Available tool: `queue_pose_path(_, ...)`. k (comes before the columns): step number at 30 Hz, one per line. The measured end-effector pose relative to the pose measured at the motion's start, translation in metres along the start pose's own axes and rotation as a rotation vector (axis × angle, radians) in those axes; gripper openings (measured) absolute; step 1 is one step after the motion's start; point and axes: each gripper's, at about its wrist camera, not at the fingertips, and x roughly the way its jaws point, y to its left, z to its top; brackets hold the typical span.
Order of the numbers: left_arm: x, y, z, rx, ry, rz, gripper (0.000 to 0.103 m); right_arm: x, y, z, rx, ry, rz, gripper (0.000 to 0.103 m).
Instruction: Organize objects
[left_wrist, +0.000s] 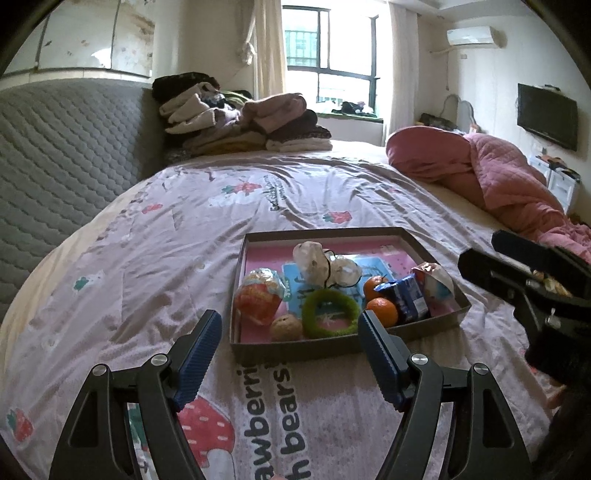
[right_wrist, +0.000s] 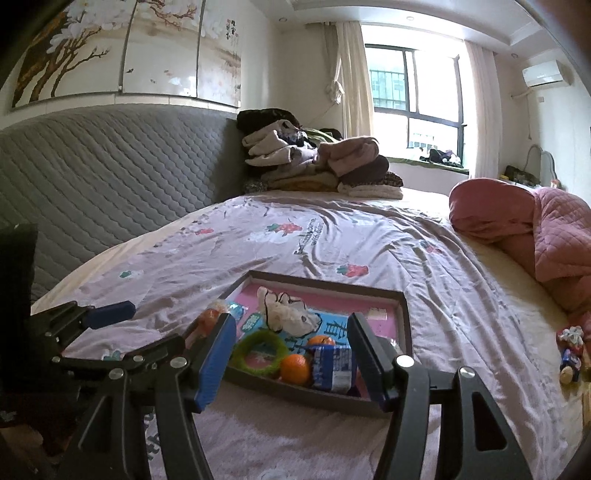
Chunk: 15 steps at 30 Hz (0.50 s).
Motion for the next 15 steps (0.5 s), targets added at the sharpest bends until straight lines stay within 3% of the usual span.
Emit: queue_pose_path(15, -0.007, -0.012, -0.025, 0.001, 0.039, 0.002, 0.077, -0.005, 0.001, -0.025, 0.033, 0.047, -0.03, 0.062)
